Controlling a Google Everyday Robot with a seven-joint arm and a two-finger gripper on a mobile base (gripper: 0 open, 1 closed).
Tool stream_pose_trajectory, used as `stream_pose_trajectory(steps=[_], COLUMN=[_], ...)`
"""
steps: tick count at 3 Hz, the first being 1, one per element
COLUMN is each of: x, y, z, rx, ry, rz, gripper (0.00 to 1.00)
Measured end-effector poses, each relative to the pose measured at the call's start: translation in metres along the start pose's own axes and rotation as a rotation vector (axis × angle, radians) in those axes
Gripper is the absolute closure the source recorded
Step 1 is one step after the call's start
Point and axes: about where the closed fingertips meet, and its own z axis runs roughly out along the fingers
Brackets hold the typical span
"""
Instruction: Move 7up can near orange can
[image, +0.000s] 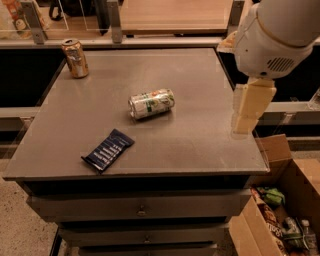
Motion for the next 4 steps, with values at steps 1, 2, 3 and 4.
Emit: stream_pose_trajectory(steps=[1, 2, 3, 4], x=[-0.031, -0.046, -0.05, -0.062], y=[-0.02, -0.047, -0.072, -0.086], z=[0.033, 0.065, 0.09, 0.119], rx=[-0.004, 0.001, -0.001, -0.019], ry=[0.006, 0.031, 0.052, 0.079], rz=[-0.074, -0.099, -0.098, -0.127], gripper=[0.0, 0.0, 0.0, 0.0])
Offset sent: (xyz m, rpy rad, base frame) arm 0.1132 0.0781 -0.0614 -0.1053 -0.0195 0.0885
